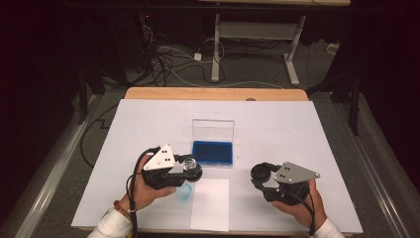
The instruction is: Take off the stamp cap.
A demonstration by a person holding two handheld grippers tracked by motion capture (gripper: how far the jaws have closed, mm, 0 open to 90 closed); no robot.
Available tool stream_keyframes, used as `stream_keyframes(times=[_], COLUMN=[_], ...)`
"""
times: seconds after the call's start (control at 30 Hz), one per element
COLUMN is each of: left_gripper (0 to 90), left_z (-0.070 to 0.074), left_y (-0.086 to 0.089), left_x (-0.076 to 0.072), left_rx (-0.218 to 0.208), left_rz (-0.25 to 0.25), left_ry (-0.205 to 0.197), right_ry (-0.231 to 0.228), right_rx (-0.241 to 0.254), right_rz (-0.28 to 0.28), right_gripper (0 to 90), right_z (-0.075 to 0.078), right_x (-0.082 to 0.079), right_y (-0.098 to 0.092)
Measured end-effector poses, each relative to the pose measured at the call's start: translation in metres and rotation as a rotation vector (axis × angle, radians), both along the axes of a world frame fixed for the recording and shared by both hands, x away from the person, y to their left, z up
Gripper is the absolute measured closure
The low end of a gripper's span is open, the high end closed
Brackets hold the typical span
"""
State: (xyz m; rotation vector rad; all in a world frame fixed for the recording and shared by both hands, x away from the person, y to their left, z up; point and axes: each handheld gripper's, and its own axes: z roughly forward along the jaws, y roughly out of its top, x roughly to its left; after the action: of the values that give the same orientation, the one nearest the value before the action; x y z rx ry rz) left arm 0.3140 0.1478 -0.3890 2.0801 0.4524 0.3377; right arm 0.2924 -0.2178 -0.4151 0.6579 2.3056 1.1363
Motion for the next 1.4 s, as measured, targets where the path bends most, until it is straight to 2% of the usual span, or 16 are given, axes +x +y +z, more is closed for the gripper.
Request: stream_keyframes(times=[0.4,0.83,1.03,1.4], left_gripper=[54.6,54.6,54.6,54.6], left_z=[0.007,0.015,0.012,0.010], left_y=[0.005,0.003,-0.002,-0.008], left_x=[0.006,0.027,0.034,0.051], left_rx=[-0.023,-0.039,-0.026,-0.030], left_rz=[0.023,0.029,0.033,0.048], left_ry=[-0.008,-0.012,-0.006,0.012], right_ry=[0.002,0.017,0.021,0.027], right_rx=[0.004,0.021,0.028,0.025], right_rz=[0.004,0.003,0.003,0.017], right_gripper=[38.6,38.6,38.7,38.7], right_z=[0.000,0.000,-0.001,-0.002], right_x=[0.002,0.004,0.005,0.005], right_y=[0.001,0.002,0.002,0.006])
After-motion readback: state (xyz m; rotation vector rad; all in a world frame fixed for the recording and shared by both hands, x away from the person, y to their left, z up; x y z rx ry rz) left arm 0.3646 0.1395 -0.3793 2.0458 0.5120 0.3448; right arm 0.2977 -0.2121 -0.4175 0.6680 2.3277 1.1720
